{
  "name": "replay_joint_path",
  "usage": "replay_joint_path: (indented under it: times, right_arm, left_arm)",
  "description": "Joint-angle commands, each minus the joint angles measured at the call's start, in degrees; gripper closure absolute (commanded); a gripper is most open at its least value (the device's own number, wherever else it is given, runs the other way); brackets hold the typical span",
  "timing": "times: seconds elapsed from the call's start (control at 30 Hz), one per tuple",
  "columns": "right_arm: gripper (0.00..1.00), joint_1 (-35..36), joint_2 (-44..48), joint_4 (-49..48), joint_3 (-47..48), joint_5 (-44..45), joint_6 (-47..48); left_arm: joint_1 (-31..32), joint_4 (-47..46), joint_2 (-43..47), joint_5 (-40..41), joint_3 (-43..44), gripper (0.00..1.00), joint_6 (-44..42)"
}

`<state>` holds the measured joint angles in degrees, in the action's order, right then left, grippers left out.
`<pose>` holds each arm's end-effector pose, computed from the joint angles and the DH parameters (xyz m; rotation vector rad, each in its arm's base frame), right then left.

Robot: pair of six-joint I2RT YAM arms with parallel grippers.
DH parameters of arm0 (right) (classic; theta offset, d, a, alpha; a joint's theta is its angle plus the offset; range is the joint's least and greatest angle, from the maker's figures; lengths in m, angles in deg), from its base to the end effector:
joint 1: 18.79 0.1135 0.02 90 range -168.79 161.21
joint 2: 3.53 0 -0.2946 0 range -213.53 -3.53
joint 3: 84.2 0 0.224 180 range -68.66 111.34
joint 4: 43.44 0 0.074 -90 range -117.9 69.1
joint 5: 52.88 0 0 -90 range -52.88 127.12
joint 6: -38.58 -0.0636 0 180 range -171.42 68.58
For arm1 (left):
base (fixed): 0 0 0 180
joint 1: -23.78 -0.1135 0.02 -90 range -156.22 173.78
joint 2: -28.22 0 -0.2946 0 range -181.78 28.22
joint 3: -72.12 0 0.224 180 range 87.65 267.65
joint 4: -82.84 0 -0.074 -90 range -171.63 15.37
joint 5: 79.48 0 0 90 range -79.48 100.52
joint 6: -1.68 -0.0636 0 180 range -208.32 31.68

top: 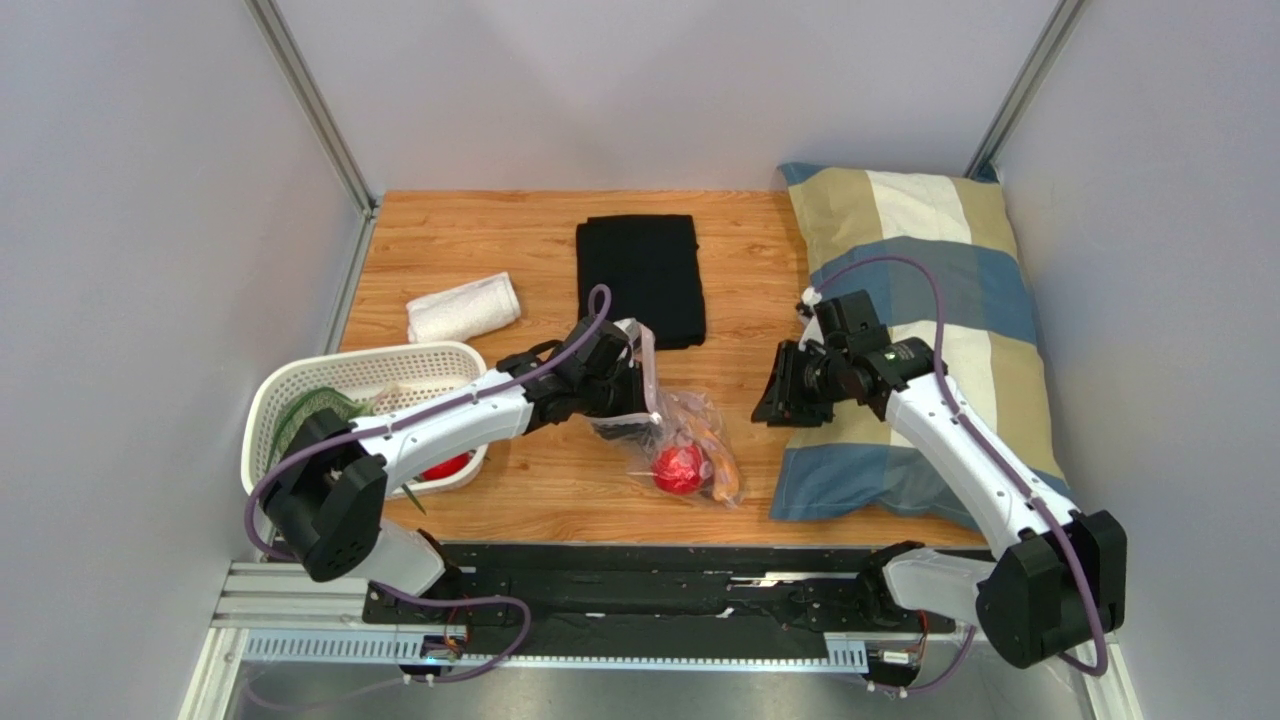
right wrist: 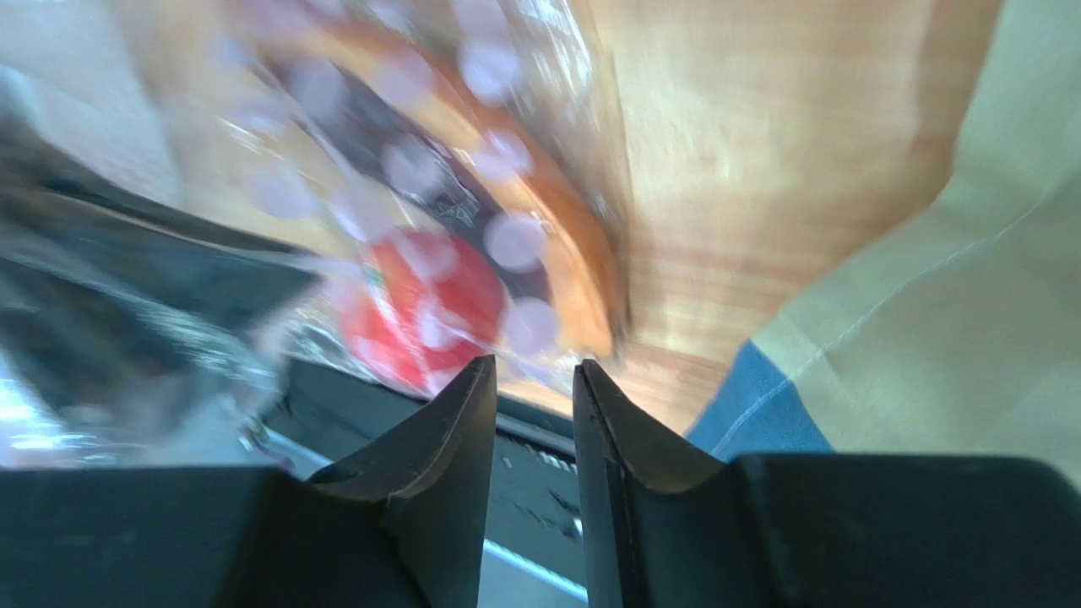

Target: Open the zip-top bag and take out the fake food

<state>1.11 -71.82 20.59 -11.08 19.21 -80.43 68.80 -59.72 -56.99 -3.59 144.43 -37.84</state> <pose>0.1843 0.0875 0.2905 0.0975 2.6968 0.6941 0.2013 -0.2234 0.2526 -0.0082 2.6986 -0.9440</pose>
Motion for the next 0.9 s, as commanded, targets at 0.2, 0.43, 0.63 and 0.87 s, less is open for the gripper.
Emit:
replay_joint_path:
  times: [0.2, 0.43, 0.63, 0.87]
  right_arm:
    - [0.70, 8.2, -3.1, -0.9, -6.3, -5.2, 2.2]
    - [0.67, 14.9, 0.5, -2.3, -8.4, -3.4, -2.4]
    - [0.65, 20.3, -1.0, -5.5, -11.1, -2.4, -7.5]
    - [0.87, 22.8, -0.6, -14.4, -16.4, 8.6, -14.3]
  left_arm:
    - [-1.4, 7.4, 0.8, -3.0, -1.6, 0.67, -6.4]
    - [-1.9, -6.3, -0.7, -13.8, -7.7, 0.57, -7.3]
    - [-1.9, -5.3, -2.3, -16.2, -8.3, 0.57, -6.7]
    - [-1.9, -5.1, 3.4, -8.2, -12.6, 0.76, -2.3]
